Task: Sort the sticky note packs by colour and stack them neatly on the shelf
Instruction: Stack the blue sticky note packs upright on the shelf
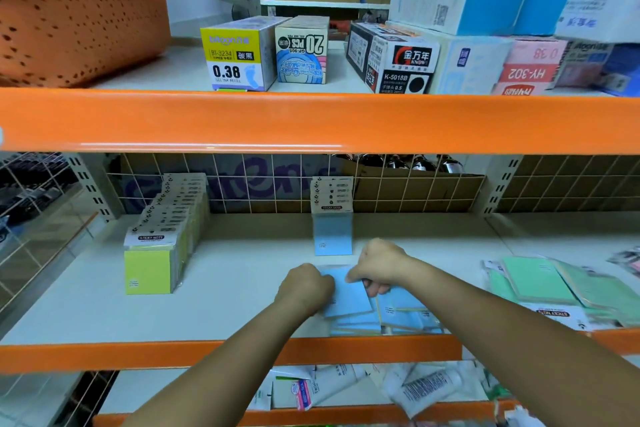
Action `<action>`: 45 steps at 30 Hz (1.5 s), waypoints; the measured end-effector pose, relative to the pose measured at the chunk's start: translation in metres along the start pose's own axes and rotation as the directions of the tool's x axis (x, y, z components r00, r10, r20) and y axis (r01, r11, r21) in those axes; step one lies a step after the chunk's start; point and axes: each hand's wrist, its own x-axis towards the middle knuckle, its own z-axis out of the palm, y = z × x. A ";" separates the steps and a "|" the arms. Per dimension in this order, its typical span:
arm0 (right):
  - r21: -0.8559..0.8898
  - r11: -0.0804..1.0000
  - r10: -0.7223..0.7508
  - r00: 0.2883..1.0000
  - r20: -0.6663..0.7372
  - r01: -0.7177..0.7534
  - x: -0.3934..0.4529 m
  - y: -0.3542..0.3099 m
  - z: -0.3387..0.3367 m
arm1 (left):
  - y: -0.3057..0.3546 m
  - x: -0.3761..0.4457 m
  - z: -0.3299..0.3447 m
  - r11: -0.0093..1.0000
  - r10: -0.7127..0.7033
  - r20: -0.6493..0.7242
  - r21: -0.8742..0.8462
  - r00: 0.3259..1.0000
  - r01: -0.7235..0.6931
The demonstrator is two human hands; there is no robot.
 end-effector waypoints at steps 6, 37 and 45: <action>0.091 0.995 -0.016 0.985 -0.169 0.032 0.012 -0.009 -0.016 | 0.011 0.026 -0.009 0.997 0.042 -0.108 -0.067 0.993 -0.050; 0.153 0.980 -0.044 0.883 -0.467 0.130 0.069 0.000 0.028 | -0.003 0.090 0.027 0.963 0.079 -0.331 -0.217 0.940 -0.157; 0.140 0.990 0.048 0.939 -0.339 0.000 0.076 0.002 0.030 | -0.007 0.100 0.025 0.970 0.077 -0.278 -0.200 0.957 -0.136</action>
